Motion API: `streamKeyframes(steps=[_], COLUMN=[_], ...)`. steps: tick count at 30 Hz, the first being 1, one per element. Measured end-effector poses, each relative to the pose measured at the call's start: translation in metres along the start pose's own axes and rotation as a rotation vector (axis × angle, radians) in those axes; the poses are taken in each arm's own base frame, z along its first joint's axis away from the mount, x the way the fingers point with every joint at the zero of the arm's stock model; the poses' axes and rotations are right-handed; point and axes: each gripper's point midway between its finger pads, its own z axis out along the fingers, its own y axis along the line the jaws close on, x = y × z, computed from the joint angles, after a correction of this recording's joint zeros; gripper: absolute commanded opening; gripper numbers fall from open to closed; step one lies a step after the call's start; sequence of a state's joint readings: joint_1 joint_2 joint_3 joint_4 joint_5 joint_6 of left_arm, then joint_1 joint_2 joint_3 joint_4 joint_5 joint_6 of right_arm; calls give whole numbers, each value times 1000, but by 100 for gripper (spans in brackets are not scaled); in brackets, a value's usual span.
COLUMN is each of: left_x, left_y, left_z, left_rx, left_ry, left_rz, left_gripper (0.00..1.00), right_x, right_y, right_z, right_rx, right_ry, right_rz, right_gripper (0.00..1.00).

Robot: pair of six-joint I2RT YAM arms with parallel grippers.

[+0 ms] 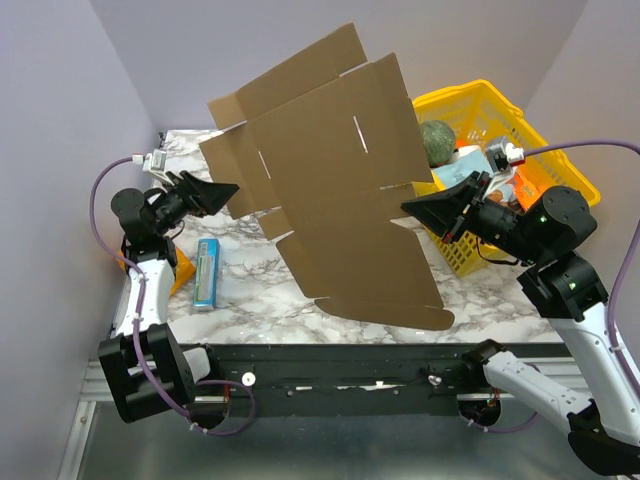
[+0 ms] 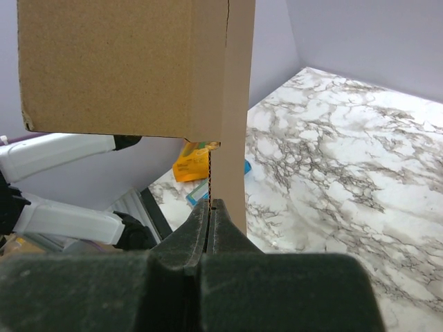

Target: Fold the paper box

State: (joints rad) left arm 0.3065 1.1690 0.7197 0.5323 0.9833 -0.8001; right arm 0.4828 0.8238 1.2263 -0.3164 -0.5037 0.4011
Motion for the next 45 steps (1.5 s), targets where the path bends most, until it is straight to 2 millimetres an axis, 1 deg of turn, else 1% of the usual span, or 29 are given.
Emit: streamKeyframes(steps=[2, 3, 5, 6, 8, 9, 10, 11, 12, 14, 15, 16, 17, 18, 19, 21, 22, 23, 25, 28, 30, 32, 36, 38, 40, 43, 44, 45], left_x=[-3, -4, -7, -6, -4, -4, -4, -3, -4, -4, -4, -4, -4, -4, -4, -3, -3, -2, -1, -3, -6, -5, 6, 12, 20, 29, 31, 31], left_y=[-7, -10, -17, -21, -26, -27, -29, -31, -32, -33, -33, -33, -33, -33, -33, -34, -34, -35, -38, -48, -55, -60, -61, -62, -66, -76, -79, -83], left_z=[0, 0, -1, -2, -3, -3, -4, -4, -4, -5, -5, -5, -5, -5, -5, -6, -6, -7, -9, -8, -7, -6, -6, -7, -9, -14, -16, -17], left_rx=[28, 44, 74, 94, 124, 133, 141, 147, 153, 154, 154, 154, 154, 154, 153, 149, 144, 138, 119, 112, 122, 136, 157, 169, 202, 249, 261, 272], left_ry=[-6, -11, -23, -29, -33, -33, -33, -34, -35, -36, -35, -35, -36, -36, -37, -38, -38, -37, -25, 0, 13, 29, 76, 100, 130, 166, 171, 174], left_rz=[8, 15, 16, 17, 12, 13, 6, 8, 11, 11, 12, 13, 10, 11, 10, 17, 31, 52, 89, 175, 220, 248, 261, 266, 286, 326, 348, 366], left_gripper=[75, 68, 59, 49, 43, 43, 39, 35, 25, 16, 10, 7, 6, 4, 1, 0, 0, 0, 0, 0, 0, 0, 0, 0, 0, 0, 0, 0], right_x=[0, 1, 1, 1, 1, 1, 1, 1, 1, 1, 1, 1, 1, 1, 2, 5, 6, 8, 13, 15, 14, 6, -16, -28, -46, -78, -93, -104], right_y=[1, 1, 1, 1, 1, 1, 1, 1, 1, 0, 0, 0, -1, -2, -4, -9, -13, -19, -34, -64, -76, -89, -100, -100, -93, -75, -66, -58], right_z=[0, 0, 0, 0, 0, 0, 0, 0, 0, 1, 1, 1, 1, 1, 2, 2, 3, 3, 2, -7, -16, -29, -56, -65, -71, -72, -70, -67], right_rx=[-3, -5, -6, -6, -6, -6, -6, -5, -5, -4, -4, -2, 1, 6, 14, 38, 56, 81, 153, 312, 391, 480, 613, 643, 645, 605, 576, 548], right_ry=[2, 3, 4, 4, 4, 4, 4, 4, 4, 5, 5, 5, 4, 3, 3, 3, 1, 1, 4, -8, -16, -45, -116, -149, -186, -241, -269, -288], right_rz=[1, 2, 3, 3, 3, 3, 3, 3, 3, 4, 4, 4, 4, 5, 6, 17, 17, 16, 10, -43, -82, -139, -233, -279, -341, -412, -434, -448], right_gripper=[1, 1, 1, 1, 1, 1, 1, 1, 1, 1, 1, 1, 4, 11, 36, 63, 82, 88, 97, 98, 99, 99, 100, 100, 100, 100, 100, 100])
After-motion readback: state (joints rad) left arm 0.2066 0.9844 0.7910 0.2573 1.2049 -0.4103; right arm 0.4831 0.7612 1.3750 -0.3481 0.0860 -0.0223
